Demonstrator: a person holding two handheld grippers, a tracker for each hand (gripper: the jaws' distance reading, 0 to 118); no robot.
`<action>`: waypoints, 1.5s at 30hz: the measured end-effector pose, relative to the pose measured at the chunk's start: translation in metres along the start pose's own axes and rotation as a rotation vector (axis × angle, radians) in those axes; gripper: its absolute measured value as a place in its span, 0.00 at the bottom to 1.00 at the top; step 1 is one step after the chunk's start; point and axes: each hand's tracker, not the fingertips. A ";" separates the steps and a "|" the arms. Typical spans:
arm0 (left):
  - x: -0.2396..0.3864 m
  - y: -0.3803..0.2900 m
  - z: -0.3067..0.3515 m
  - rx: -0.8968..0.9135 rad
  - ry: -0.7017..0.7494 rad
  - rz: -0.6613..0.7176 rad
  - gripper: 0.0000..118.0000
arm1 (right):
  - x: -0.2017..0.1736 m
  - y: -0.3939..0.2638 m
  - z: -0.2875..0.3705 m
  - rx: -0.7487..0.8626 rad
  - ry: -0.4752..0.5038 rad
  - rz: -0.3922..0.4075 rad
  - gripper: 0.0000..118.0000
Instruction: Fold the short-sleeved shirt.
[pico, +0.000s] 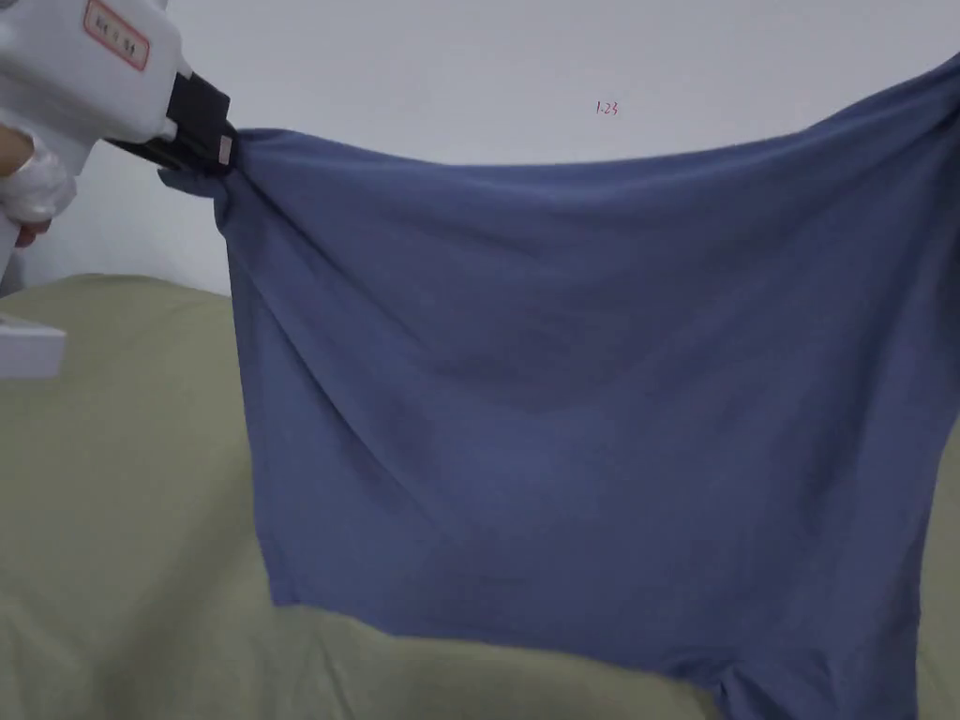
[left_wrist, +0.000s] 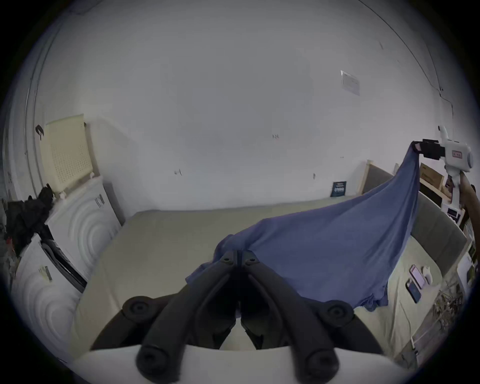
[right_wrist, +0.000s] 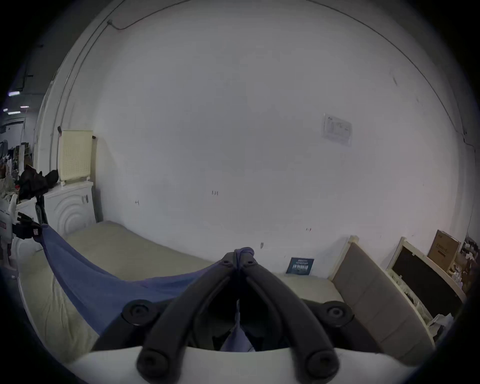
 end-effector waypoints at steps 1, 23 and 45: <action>0.000 0.007 -0.003 -0.002 0.019 -0.010 0.01 | 0.000 0.006 -0.003 0.007 -0.004 0.001 0.00; -0.004 0.027 -0.041 0.037 0.041 -0.041 0.01 | -0.021 0.012 -0.006 0.037 0.036 0.033 0.00; 0.004 -0.193 0.068 -0.178 -0.088 -0.046 0.01 | -0.012 -0.189 0.173 -0.168 0.177 -0.065 0.00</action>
